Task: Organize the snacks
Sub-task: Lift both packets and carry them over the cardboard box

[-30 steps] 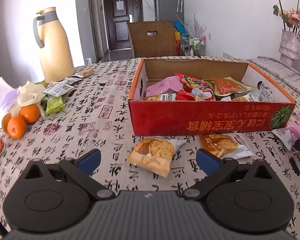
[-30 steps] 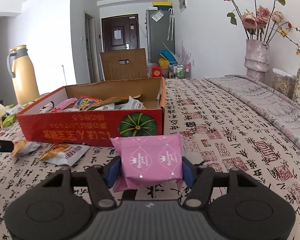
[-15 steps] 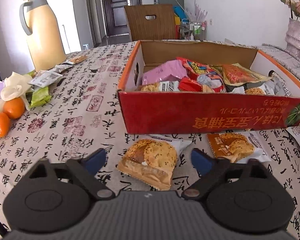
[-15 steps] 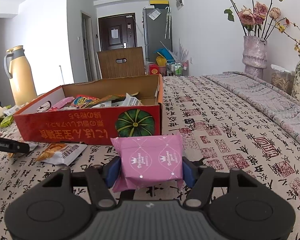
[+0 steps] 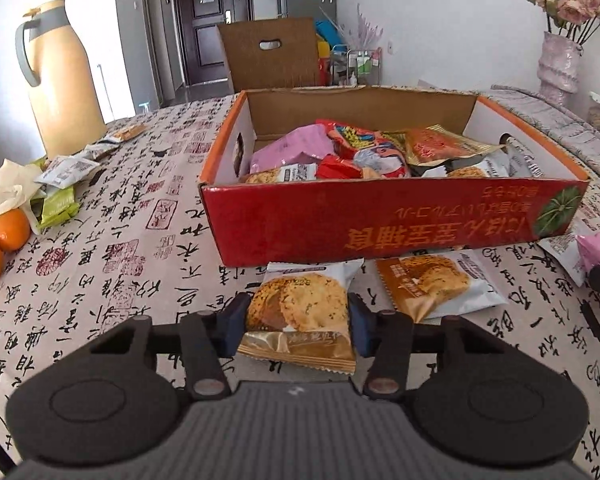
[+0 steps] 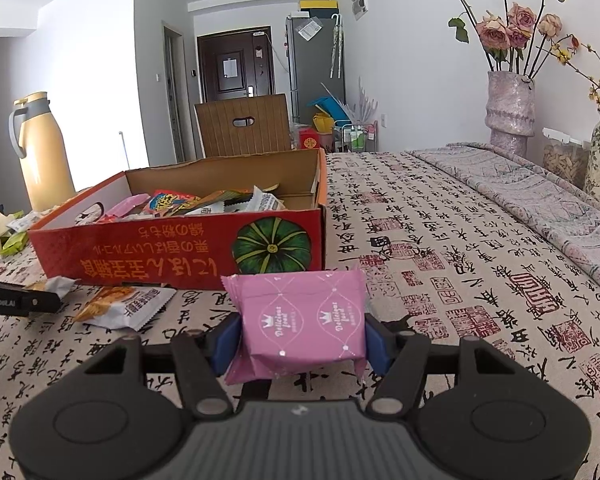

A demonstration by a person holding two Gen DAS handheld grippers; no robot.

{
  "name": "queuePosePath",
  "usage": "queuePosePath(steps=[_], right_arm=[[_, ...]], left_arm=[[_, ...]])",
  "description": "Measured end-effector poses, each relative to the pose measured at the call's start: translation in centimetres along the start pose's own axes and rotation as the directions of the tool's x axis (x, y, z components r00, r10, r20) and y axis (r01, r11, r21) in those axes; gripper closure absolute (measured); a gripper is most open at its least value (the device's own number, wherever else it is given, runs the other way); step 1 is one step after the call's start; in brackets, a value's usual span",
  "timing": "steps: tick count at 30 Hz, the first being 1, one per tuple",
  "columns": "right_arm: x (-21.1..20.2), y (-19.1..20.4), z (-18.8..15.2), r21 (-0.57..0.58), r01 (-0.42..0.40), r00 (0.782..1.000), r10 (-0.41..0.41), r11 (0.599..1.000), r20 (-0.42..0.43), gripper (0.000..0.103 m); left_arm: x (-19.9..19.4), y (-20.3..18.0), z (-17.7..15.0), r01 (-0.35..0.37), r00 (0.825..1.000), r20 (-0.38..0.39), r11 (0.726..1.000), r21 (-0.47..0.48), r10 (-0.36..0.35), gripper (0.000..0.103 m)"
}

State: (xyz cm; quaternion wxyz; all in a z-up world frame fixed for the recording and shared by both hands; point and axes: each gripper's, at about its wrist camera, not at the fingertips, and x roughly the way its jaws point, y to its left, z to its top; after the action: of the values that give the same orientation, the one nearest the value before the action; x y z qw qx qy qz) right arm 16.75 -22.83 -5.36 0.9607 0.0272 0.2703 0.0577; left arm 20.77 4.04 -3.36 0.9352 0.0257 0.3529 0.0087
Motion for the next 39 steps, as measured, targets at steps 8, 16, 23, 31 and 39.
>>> queuePosePath(steps=[8,16,23,31,39], right_arm=[[-0.2,0.0,0.0,-0.008,-0.008,1.0,0.008,1.0,0.001,0.04],[-1.6,0.5,0.9,-0.031,-0.036,0.998,0.037,0.999,0.043,0.04],[-2.4,1.1,2.7,-0.045,-0.055,0.993,0.059,0.997,0.105,0.04],[-1.7,2.1,5.5,-0.051,-0.074,0.982,0.082,0.996,0.17,0.04],[0.1,3.8,8.2,-0.076,-0.099,0.972,0.113,0.992,0.208,0.04]], left_arm=[[-2.2,-0.3,-0.1,0.005,0.999,0.054,1.0,-0.009,-0.005,0.051],[-4.9,-0.9,0.8,0.015,0.99,0.14,1.0,-0.006,-0.014,0.051],[-6.3,-1.6,2.4,0.032,0.977,0.211,0.999,-0.014,-0.029,0.051],[-6.6,-2.5,4.4,0.038,0.962,0.27,0.999,-0.013,-0.033,0.051],[-5.3,-2.4,6.6,0.009,0.957,0.291,1.0,-0.028,0.0,0.051]])
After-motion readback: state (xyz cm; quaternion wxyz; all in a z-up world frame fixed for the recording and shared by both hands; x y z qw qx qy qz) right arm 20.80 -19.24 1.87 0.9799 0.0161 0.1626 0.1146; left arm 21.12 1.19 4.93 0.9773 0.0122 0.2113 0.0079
